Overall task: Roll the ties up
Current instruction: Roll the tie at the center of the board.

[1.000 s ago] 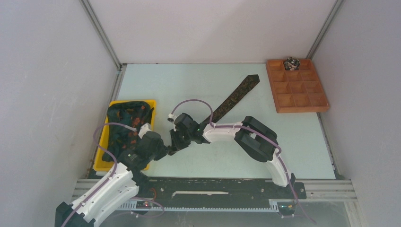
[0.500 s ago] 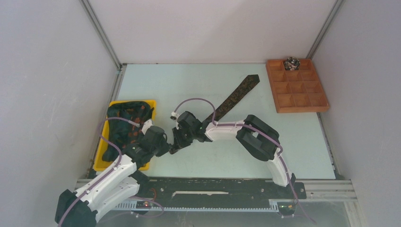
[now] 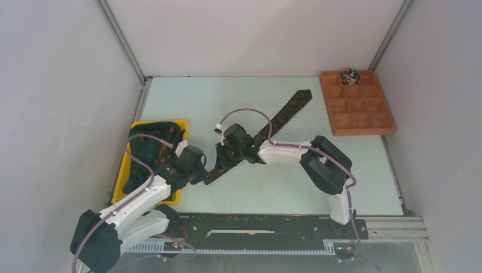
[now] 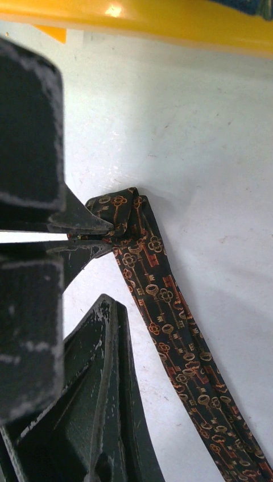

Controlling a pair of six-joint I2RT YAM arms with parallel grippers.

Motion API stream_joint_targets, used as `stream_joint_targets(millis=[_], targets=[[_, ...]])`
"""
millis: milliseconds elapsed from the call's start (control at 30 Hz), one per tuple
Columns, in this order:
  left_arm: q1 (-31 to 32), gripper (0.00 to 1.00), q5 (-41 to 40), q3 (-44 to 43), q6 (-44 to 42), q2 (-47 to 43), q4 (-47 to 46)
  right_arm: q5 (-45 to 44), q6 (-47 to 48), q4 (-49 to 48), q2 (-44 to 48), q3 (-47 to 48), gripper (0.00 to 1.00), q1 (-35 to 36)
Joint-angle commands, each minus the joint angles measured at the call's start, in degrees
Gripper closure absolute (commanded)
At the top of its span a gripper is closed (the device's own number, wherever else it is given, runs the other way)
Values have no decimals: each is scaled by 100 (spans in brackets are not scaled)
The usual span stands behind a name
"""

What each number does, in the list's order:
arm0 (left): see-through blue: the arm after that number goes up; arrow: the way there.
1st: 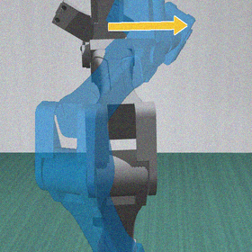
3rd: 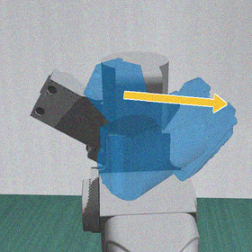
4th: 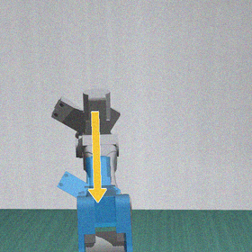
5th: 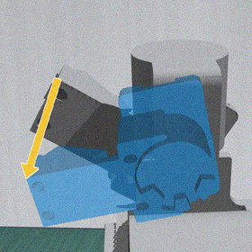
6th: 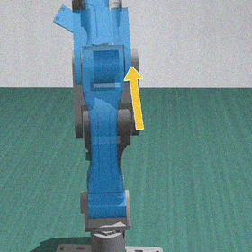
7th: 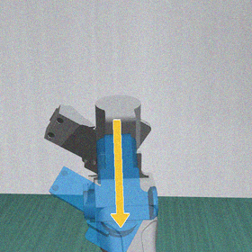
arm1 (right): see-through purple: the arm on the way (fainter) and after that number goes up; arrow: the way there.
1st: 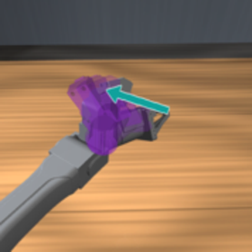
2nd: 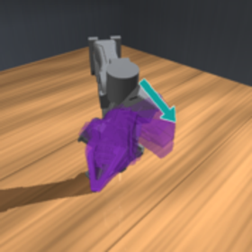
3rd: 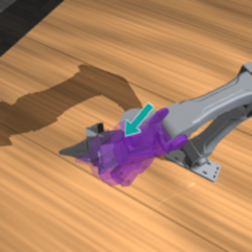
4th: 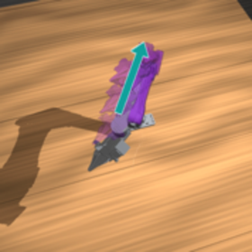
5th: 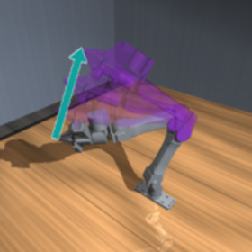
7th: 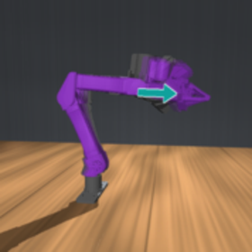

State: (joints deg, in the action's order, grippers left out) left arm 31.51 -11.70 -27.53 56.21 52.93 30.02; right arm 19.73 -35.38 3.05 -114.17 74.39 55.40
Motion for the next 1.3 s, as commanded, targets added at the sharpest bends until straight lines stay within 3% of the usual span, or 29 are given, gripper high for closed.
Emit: stream_joint_targets(millis=[0,200,267,400,500,767,967,1100,1267], targets=[[18,100,10,-252,-171,246,-282,47,80,-114,303,-155,86,-73],[22,96,98,-313,-168,626,-499,91,59,-175,322,-259,86,-128],[22,87,126,-332,-150,714,-564,118,49,-216,338,-314,86,-147],[22,60,202,-332,-107,789,-747,136,44,-243,370,-392,86,-201],[27,56,229,-316,-24,802,-827,146,44,-245,389,-405,87,-221],[22,63,-24,-23,388,475,-879,239,-2,-244,403,-407,86,-279],[24,82,-98,298,532,210,-927,325,-94,-528,401,-407,86,-299],[22,99,-97,431,541,168,-986,405,-142,-630,375,-407,85,-295],[27,100,-95,564,540,142,-1118,520,-215,-801,290,-405,79,-285]])
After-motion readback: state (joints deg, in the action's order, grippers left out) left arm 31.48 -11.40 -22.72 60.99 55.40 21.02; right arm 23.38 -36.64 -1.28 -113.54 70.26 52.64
